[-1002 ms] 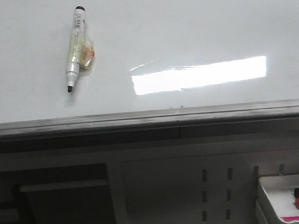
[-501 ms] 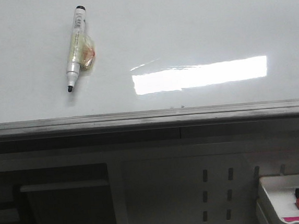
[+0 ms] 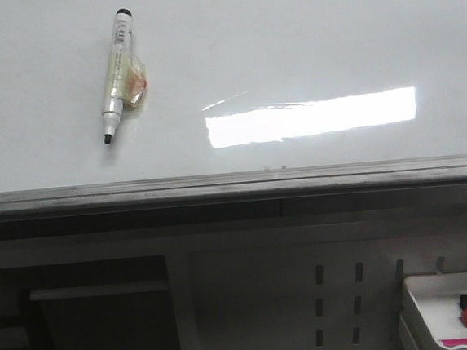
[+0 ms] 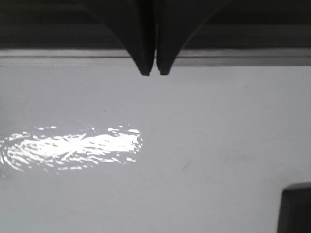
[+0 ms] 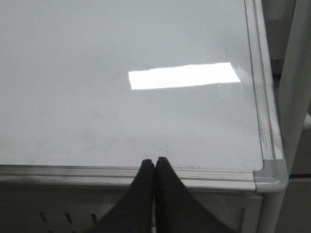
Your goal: Write number 4 on whiteboard
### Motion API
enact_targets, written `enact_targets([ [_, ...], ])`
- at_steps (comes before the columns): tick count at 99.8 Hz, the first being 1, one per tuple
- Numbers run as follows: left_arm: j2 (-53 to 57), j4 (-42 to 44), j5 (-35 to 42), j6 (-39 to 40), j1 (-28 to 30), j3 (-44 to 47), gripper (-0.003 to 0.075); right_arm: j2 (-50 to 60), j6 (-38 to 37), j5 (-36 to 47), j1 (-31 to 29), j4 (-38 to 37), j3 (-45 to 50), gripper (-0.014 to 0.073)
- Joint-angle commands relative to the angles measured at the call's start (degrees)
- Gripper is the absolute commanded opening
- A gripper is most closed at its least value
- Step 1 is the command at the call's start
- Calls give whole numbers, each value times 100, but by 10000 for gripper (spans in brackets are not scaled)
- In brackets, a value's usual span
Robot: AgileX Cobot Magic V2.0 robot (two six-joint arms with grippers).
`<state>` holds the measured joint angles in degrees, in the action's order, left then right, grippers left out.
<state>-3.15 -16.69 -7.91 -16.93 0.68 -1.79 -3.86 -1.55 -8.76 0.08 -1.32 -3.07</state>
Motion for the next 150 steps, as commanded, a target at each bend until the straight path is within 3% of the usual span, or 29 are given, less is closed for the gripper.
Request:
enact_targets([
  [1,-480,118,-8,-14,6,-628,-20,-517,6,36,18,203,-654,-45],
  [13,-1034,205,-276,-14,6,-1201,-20,-1098,6,-701,18,203,-1330,-45],
  [32,-1544,290,-267,-14,6,-1523,-14,-1422,6,-897,18,203,-1675,-45],
  [40,-1698,278,-217,-14,-14,-1523,67,-1422,6,-939,18,203,-1675,-45],
  [52,-1908,219,274,-14,-14,-1523,272,-1422,6,-950,18,203,-1675,-45],
  [61,-2299,-112,1143,-14,-37,-1452,316,-1422,6,-1052,18,203,-1675,-45],
  [67,-2447,-88,1230,-14,-134,-1490,316,-1422,6,-1198,18,203,-1675,-45],
  [82,-2827,47,1374,-14,-836,-1598,316,-1422,6,-1685,18,203,-1675,-45],
  [94,-3182,293,1478,-14,-1888,-1747,316,-1422,6,-1650,18,203,-1675,-45],
  [115,-4101,-125,2589,-14,-3542,-1916,316,-1422,6,-1481,124,203,-1675,-45],
  [127,-4884,-219,2829,-14,-3932,-2211,316,-1422,6,-1400,324,203,-1675,-45],
  [141,-5803,-219,2951,-14,-3997,-2589,321,-1422,6,-1375,350,203,-1675,-45],
  [150,-6280,-219,2965,-14,-3997,-2843,371,-1422,6,-1365,350,203,-1675,-45],
])
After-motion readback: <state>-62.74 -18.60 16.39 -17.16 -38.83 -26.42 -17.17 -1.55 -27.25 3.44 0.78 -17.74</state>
